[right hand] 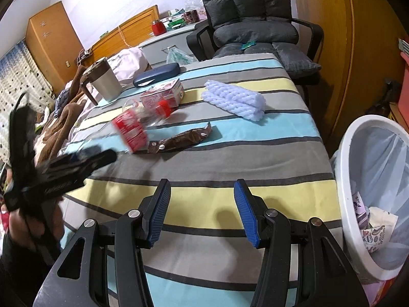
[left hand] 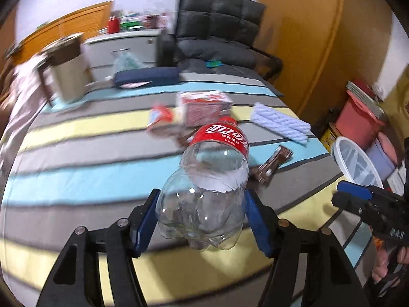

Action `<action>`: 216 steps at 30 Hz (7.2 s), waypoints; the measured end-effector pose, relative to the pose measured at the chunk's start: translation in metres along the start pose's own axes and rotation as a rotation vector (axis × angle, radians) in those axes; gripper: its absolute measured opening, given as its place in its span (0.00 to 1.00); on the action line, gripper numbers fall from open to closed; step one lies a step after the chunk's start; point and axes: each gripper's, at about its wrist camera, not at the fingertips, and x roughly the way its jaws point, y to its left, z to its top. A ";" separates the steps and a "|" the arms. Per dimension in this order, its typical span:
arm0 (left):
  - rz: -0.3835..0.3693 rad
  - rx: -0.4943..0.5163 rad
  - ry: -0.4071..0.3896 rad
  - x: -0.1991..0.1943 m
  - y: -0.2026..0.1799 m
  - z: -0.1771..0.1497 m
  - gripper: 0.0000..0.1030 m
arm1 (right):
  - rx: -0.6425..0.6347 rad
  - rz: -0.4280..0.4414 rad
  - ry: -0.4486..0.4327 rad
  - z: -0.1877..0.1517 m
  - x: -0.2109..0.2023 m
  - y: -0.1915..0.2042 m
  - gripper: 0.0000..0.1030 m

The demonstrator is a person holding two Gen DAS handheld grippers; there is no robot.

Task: Collect trash
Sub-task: 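Grasp the clear red-label cola bottle with the left gripper, then grasp the brown snack wrapper with the right gripper, then carry both items over the white bin and open both grippers to drop them, then move both tools back over the table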

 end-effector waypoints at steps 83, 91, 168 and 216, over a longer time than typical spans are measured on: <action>-0.003 -0.040 0.015 -0.040 -0.021 -0.046 0.70 | 0.089 0.025 0.015 -0.024 -0.011 0.012 0.17; -0.017 -0.050 0.016 -0.040 -0.024 -0.047 0.62 | 0.115 0.031 -0.014 -0.030 -0.023 0.001 0.17; -0.381 0.249 0.014 0.021 -0.246 0.006 0.70 | 0.408 -0.172 -0.175 -0.066 -0.105 -0.142 0.39; -0.050 0.007 -0.093 -0.050 -0.035 -0.016 0.70 | -0.030 0.003 -0.102 -0.014 -0.047 -0.003 0.53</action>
